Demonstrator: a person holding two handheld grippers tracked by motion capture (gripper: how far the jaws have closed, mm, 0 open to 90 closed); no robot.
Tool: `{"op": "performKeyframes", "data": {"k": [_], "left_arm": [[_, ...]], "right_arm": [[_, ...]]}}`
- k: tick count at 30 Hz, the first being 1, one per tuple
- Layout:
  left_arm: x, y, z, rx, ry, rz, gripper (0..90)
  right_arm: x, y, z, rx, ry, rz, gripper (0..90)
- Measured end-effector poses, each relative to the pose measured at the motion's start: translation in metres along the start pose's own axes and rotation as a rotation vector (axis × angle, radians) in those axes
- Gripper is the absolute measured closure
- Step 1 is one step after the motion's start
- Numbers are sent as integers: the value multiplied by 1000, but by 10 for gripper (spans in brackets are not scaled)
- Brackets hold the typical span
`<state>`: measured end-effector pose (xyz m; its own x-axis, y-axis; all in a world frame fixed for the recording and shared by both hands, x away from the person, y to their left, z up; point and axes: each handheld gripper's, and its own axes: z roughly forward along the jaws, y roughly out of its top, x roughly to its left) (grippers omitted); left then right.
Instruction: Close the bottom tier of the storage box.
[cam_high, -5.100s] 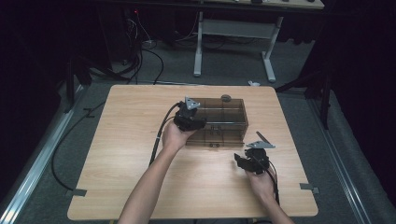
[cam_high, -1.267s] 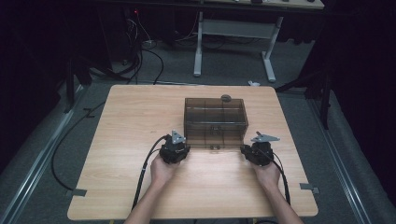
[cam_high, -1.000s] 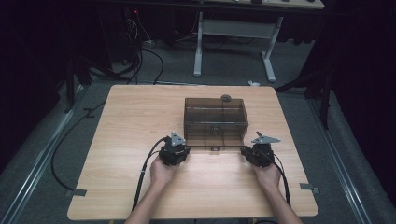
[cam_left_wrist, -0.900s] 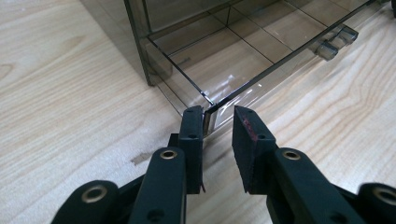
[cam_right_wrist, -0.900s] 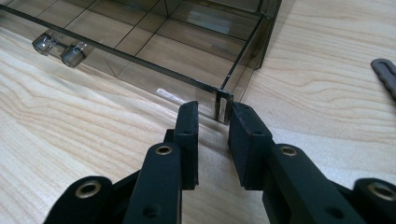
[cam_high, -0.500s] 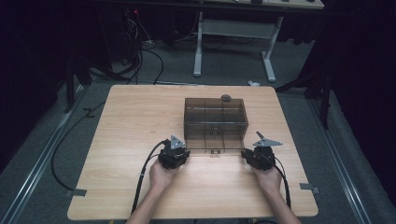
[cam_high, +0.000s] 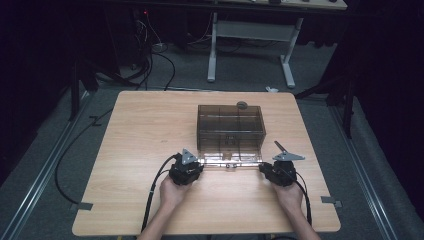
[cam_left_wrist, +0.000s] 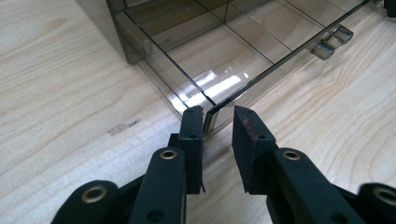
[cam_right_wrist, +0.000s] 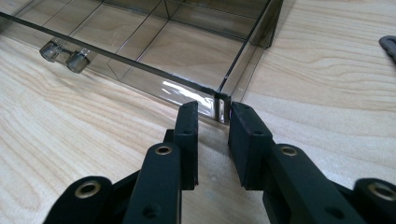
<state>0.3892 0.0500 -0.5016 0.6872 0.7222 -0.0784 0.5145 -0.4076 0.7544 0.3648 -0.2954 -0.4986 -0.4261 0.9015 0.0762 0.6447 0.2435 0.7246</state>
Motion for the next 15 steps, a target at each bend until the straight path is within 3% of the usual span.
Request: {"op": "performKeyframes", "data": {"k": [15], "left_arm": [[-6, -9, -8, -7, -17, -6, 738]], "right_arm": [[6, -10, -9, -7, 9, -3, 732]]}}
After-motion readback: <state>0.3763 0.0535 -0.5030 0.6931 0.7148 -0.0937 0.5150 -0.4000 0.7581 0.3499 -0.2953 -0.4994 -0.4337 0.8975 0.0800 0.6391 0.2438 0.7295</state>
